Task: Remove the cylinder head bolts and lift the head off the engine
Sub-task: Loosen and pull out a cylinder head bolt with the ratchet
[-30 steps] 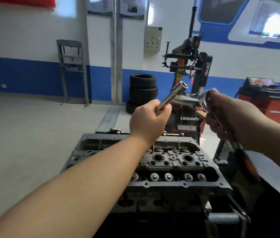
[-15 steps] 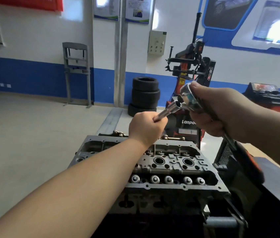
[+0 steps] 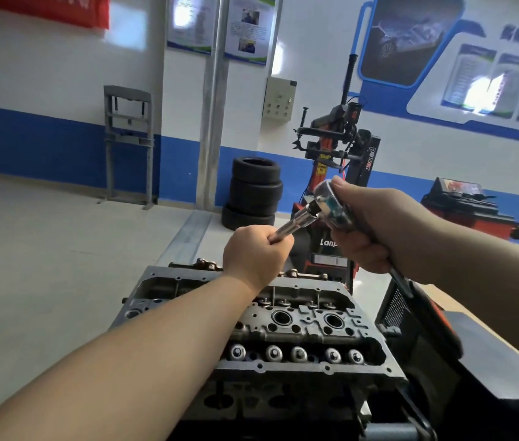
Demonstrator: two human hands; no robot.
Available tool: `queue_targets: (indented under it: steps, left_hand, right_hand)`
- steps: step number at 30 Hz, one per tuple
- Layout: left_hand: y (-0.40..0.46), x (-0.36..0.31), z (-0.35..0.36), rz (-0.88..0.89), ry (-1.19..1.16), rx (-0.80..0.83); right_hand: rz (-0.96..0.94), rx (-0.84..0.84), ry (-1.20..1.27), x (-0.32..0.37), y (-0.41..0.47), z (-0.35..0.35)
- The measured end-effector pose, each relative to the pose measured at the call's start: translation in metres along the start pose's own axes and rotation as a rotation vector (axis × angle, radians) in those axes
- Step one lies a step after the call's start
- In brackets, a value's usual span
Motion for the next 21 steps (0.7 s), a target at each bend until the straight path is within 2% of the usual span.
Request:
queue_targets:
  steps: [2,6,9,10,13,15,17,18,19,21]
  left_hand:
    - [-0.001,0.002,-0.004,0.005,-0.006,-0.030]
    - [-0.001,0.001,-0.006,0.024,0.014,-0.018]
    - [0.001,-0.002,-0.011,0.025,0.027,-0.033]
    - [0.001,-0.003,-0.015,0.017,0.037,-0.056]
    - [-0.001,-0.009,-0.023,-0.057,0.058,-0.119]
    - [-0.003,-0.019,-0.023,-0.100,0.052,-0.139]
    - [-0.002,-0.026,-0.021,-0.111,0.042,-0.058]
    - [-0.001,-0.025,-0.019,-0.098,0.073,0.038]
    - [-0.001,-0.021,-0.018,-0.067,0.169,0.161]
    - [-0.006,0.004,-0.027,-0.047,0.503,0.426]
  right_hand:
    - [-0.028,0.016,0.020,-0.002,0.002,0.005]
    - [0.079,-0.159,-0.048,-0.005,0.010,0.000]
    - [0.021,-0.072,-0.013,0.005,-0.003,0.014]
    - [-0.014,-0.107,-0.053,0.012,-0.012,0.016]
    - [-0.267,-0.506,-0.434,0.056,-0.040,0.007]
    - [-0.453,-0.646,-0.630,0.089,-0.053,0.025]
    - [-0.507,-0.695,-0.812,0.110,-0.056,0.040]
    - [-0.505,-0.692,-0.882,0.117,-0.053,0.044]
    - [-0.496,-0.671,-0.934,0.123,-0.048,0.046]
    - [-0.478,-0.623,-1.006,0.130,-0.040,0.046]
Point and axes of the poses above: each hand's wrist, its own y-axis towards the middle knuckle, its own z-axis out of the palm, x = y × z, the point moved 10 cm from there along y, towards the middle knuckle, and after that the axes turned 7 degrees about x, right-handed, at the moved point
